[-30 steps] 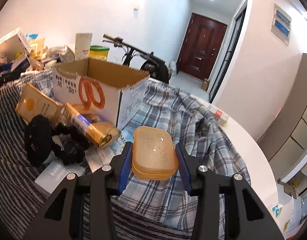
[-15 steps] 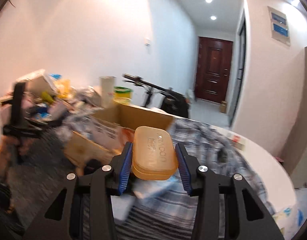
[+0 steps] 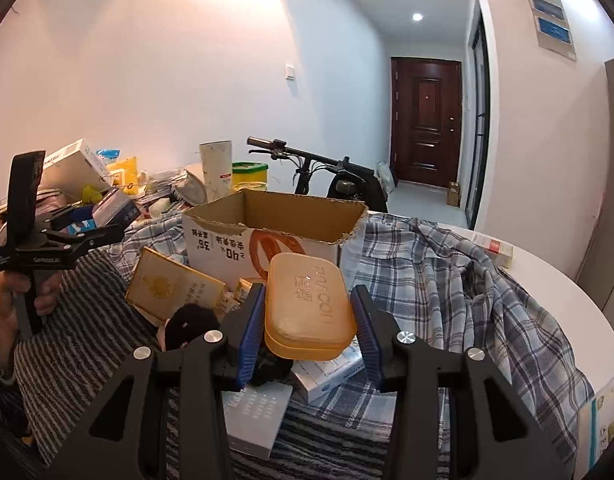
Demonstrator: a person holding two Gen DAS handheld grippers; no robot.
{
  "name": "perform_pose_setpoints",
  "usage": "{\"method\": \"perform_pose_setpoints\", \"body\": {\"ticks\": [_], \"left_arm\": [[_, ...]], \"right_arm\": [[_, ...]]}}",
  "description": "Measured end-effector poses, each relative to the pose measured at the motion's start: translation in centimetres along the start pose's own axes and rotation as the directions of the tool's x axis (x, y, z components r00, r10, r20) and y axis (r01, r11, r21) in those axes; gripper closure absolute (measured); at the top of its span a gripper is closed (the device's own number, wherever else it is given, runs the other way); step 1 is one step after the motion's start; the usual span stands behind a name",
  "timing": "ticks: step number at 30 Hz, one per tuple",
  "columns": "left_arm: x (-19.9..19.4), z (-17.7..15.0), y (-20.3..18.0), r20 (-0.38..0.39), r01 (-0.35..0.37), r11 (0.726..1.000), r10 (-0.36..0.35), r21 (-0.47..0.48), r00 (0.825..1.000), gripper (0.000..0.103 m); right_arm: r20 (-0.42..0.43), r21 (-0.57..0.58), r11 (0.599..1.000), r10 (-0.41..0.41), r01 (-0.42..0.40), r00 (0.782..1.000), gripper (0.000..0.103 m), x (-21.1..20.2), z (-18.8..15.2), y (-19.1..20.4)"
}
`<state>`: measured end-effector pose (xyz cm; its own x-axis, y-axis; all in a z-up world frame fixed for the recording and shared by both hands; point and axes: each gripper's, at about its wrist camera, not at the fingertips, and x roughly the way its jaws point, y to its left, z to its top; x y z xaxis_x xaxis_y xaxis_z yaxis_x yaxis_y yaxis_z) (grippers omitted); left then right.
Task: Organize objects
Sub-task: 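Lift the orange soap box with the right gripper while the left holds the pack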
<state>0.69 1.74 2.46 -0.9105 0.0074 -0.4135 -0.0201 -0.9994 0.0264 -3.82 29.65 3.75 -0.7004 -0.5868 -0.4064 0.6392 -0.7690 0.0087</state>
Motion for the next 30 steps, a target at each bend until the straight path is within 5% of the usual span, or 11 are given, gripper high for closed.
{"method": "perform_pose_setpoints", "body": {"ticks": [30], "left_arm": [[0.55,-0.09,-0.08,-0.045,-0.041,0.999,0.04,-0.004,0.998,0.003]], "right_arm": [[-0.044,0.031,0.999,-0.036,0.037,0.998,0.061,0.86,-0.13,-0.57]]}}
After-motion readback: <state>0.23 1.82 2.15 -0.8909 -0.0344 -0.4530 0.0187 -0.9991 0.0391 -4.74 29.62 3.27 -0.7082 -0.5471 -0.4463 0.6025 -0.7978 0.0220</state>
